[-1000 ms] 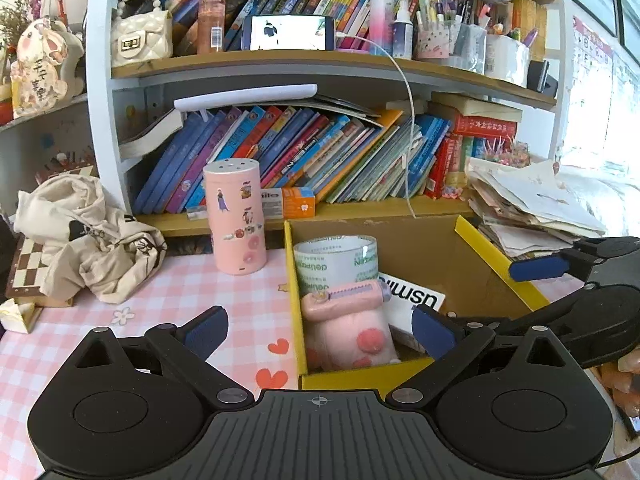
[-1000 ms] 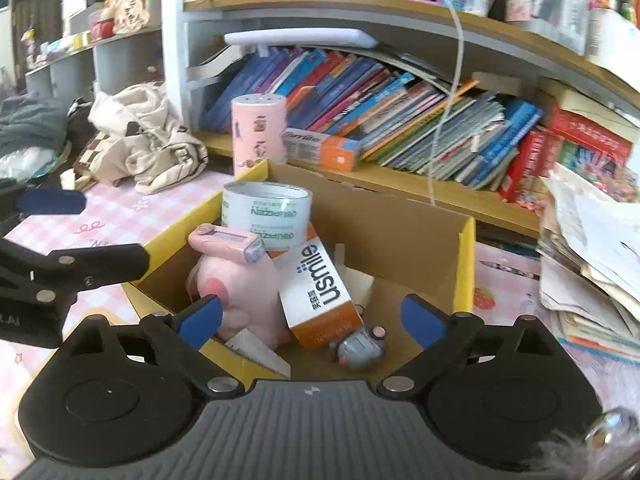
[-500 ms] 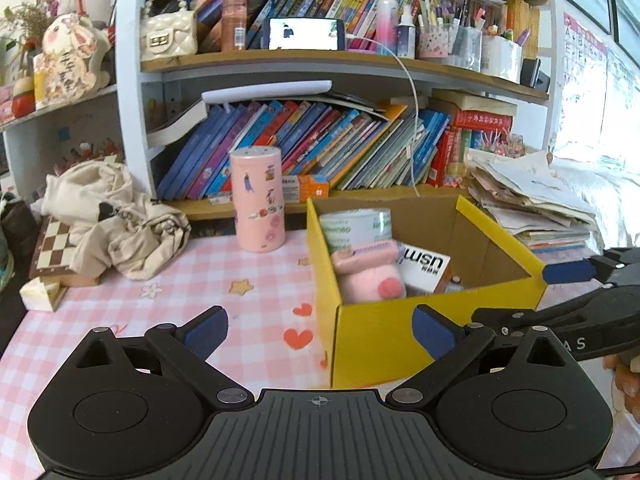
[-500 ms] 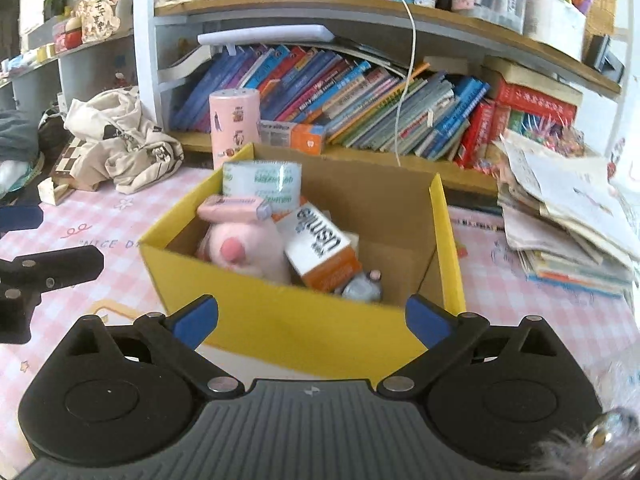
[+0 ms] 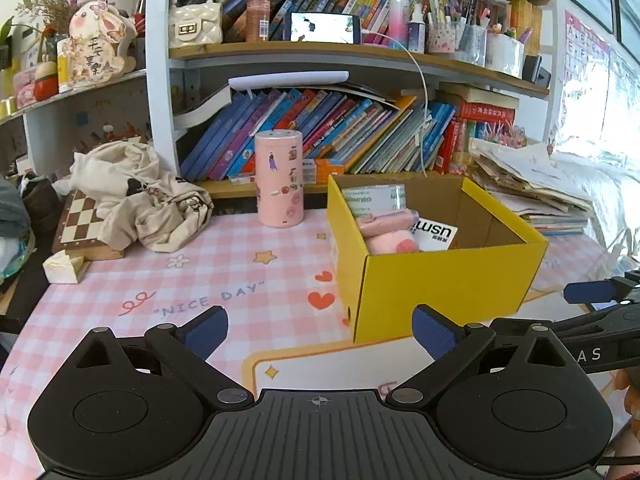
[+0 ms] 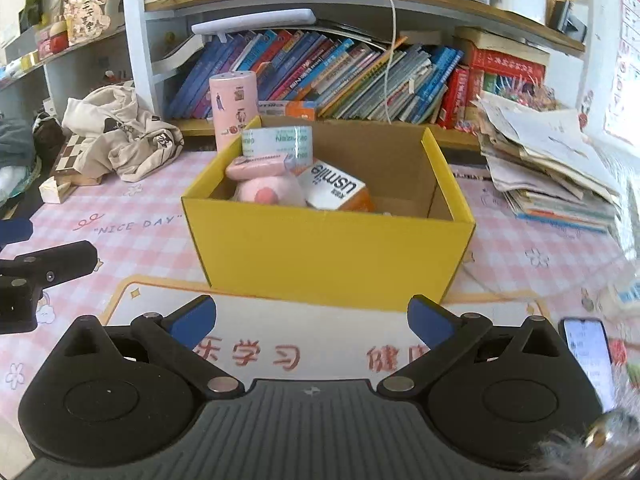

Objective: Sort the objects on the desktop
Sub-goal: 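Withdraw both open tools up and away from the yellow box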

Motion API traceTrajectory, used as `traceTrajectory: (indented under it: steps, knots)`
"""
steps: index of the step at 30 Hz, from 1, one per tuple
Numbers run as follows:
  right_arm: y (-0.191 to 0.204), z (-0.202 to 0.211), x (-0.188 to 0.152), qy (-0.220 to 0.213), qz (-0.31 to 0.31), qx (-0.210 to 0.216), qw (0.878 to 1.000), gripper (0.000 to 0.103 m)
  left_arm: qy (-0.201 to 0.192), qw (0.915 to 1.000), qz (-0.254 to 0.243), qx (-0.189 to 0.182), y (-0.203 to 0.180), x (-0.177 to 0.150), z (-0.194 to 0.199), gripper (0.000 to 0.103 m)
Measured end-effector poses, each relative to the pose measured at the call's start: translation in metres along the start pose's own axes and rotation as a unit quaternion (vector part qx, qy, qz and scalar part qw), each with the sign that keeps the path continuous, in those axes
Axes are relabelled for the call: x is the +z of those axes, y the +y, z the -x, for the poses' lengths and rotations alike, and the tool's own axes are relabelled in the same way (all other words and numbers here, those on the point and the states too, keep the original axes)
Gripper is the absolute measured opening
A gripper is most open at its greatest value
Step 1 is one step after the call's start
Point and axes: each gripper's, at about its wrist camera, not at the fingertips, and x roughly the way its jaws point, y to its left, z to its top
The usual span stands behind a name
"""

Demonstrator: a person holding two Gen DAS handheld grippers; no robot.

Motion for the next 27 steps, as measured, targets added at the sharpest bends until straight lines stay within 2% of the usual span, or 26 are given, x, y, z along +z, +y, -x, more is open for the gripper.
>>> traceTrajectory:
  steps: [9,27]
  knots:
    - [0.020,0.012,-0.012,0.002,-0.010,-0.016,1.000,0.103,0.001,0.9999,-0.013,-0.003,0.012,-0.012,0.018,0.100]
    - [0.062,0.030,-0.034,0.013,0.004,-0.023,1.000,0.103,0.011,0.9999,-0.007,-0.005,0.038,-0.032,0.042,0.103]
